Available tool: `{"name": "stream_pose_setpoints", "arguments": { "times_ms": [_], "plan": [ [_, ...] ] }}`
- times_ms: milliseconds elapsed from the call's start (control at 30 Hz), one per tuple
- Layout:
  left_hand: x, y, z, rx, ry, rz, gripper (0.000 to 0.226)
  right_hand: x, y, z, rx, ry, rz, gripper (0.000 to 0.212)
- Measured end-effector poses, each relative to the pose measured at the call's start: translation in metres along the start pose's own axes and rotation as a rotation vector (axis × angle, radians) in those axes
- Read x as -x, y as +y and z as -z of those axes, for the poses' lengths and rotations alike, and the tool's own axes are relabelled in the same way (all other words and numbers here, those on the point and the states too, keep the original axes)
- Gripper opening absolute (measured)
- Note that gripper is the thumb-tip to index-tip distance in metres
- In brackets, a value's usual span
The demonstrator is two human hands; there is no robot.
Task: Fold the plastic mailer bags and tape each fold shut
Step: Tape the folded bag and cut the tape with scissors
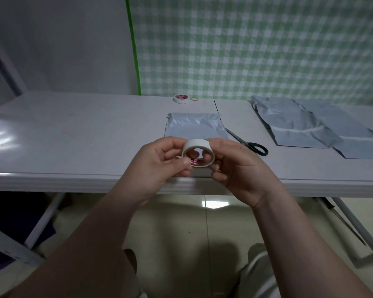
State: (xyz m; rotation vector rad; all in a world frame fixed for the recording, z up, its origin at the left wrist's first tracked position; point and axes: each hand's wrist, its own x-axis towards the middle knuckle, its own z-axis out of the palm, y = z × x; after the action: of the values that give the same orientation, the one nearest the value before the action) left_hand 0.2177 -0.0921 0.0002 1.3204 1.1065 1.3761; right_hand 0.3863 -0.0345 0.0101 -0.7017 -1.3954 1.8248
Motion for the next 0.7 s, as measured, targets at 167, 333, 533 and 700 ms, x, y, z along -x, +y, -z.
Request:
{"name": "stream_pose_setpoints", "arguments": {
  "times_ms": [167, 333, 533, 700],
  "plan": [
    [0.0, 0.004, -0.002, -0.114, 0.029, -0.096, 0.031, 0.003, -0.003, 0.001, 0.102, 0.03, 0.016, 0.008],
    [0.001, 0.007, -0.002, -0.419, 0.061, -0.194, 0.04, 0.006, -0.004, 0.0, 0.229, 0.054, 0.045, 0.013],
    [0.004, 0.013, -0.005, -0.61, 0.057, -0.329, 0.038, 0.007, -0.001, -0.002, 0.317, 0.013, 0.088, 0.015],
    [0.005, 0.016, -0.007, -0.43, 0.121, -0.19, 0.038, 0.009, 0.001, 0.003, 0.069, -0.083, 0.028, 0.01]
  ]
}}
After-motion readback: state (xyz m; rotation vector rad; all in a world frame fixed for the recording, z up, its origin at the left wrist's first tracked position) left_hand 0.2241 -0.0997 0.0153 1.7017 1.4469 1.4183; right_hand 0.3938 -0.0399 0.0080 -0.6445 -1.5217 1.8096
